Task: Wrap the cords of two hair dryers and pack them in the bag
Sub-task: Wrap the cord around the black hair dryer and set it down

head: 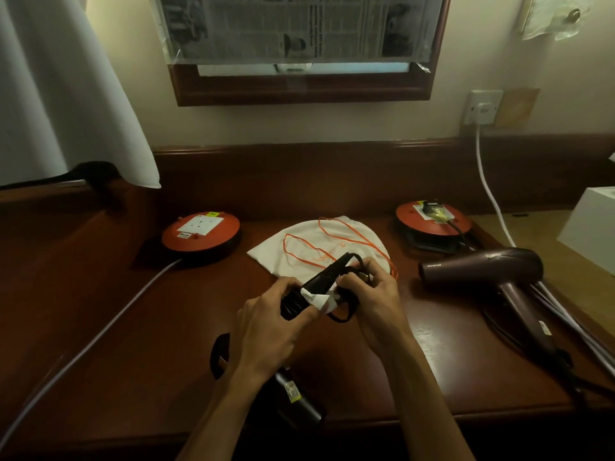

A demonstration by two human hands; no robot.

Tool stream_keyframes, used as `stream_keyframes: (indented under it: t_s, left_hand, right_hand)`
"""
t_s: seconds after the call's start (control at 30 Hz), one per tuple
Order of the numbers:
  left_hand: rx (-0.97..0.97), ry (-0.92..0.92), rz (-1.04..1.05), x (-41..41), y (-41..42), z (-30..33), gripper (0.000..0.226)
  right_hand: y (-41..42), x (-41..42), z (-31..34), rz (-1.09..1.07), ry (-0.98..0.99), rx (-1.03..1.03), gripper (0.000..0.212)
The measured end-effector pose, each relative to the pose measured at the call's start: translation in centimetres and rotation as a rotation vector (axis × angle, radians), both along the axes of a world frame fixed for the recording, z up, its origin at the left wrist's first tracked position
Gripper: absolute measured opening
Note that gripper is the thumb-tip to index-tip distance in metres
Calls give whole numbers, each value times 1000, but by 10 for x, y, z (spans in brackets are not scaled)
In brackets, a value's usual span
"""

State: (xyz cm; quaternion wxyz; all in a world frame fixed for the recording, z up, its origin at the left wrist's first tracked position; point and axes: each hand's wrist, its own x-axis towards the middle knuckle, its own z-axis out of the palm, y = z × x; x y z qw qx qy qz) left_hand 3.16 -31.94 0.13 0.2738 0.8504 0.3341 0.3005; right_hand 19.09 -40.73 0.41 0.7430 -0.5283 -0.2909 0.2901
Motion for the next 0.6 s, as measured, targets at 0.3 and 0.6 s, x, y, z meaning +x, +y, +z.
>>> stream_keyframes:
  t_s: [0.3, 0.6]
  left_hand:
    - [46, 68, 104, 8, 4, -5, 38]
    - [39, 94, -22, -3, 16, -8, 55]
  right_hand:
    - [4, -11, -7, -313, -342, -338, 39]
    - [-3, -1, 11, -72, -74, -116, 27]
